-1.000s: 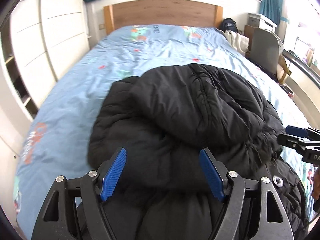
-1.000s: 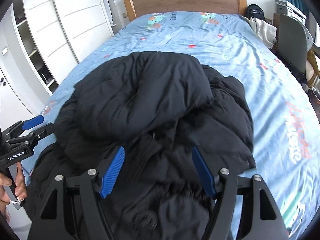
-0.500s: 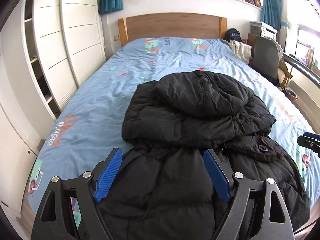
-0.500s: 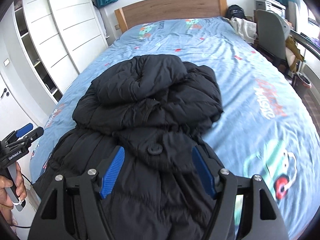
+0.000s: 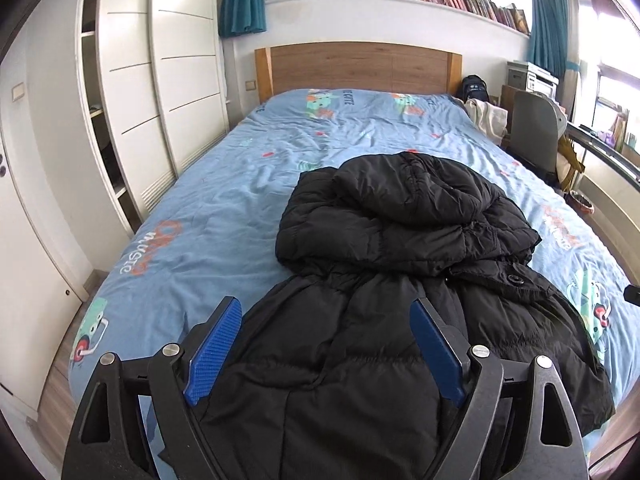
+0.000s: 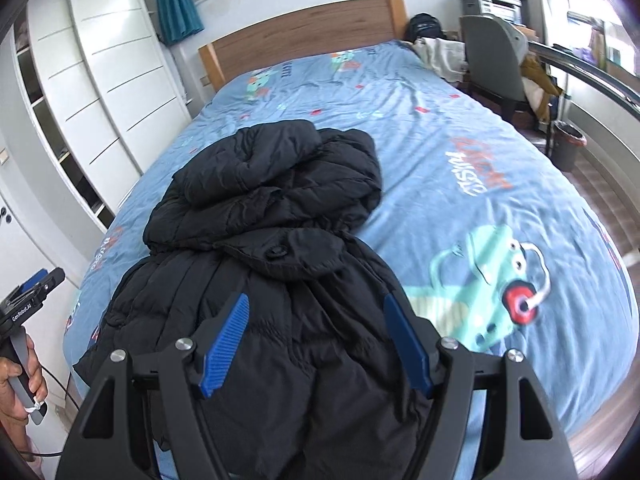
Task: Fold large clothes
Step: 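Move both grippers to the long side edge of the black jacket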
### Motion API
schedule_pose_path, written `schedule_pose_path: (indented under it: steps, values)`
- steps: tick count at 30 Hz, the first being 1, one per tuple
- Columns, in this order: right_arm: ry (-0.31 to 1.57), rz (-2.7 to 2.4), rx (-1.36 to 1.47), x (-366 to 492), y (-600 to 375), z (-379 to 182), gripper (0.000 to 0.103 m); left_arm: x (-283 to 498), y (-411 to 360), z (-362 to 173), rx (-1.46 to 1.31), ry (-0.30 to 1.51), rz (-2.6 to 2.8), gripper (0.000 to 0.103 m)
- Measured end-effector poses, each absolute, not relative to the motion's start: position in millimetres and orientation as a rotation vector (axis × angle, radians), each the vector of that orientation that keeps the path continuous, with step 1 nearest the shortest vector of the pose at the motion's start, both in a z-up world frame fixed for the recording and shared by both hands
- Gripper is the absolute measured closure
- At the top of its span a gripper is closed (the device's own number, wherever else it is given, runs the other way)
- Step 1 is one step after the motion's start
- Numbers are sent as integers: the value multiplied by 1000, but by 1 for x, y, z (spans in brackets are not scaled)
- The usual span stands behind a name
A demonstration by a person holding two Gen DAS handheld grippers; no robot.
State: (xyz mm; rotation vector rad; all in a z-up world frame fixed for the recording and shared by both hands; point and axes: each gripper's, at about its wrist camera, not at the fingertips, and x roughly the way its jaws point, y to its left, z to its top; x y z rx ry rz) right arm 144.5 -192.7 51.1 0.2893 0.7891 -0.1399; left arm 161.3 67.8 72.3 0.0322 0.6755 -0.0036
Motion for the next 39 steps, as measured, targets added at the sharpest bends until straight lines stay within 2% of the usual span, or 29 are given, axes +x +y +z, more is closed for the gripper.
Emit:
schedule_pose_path:
  steps: [20,39]
  values:
    - [771,-343,505,46,-245,6,34,132,85,53,1,713,26,18]
    - [828,-381,501,36,-238,-27,28,129,110,37,-13,754,75,17]
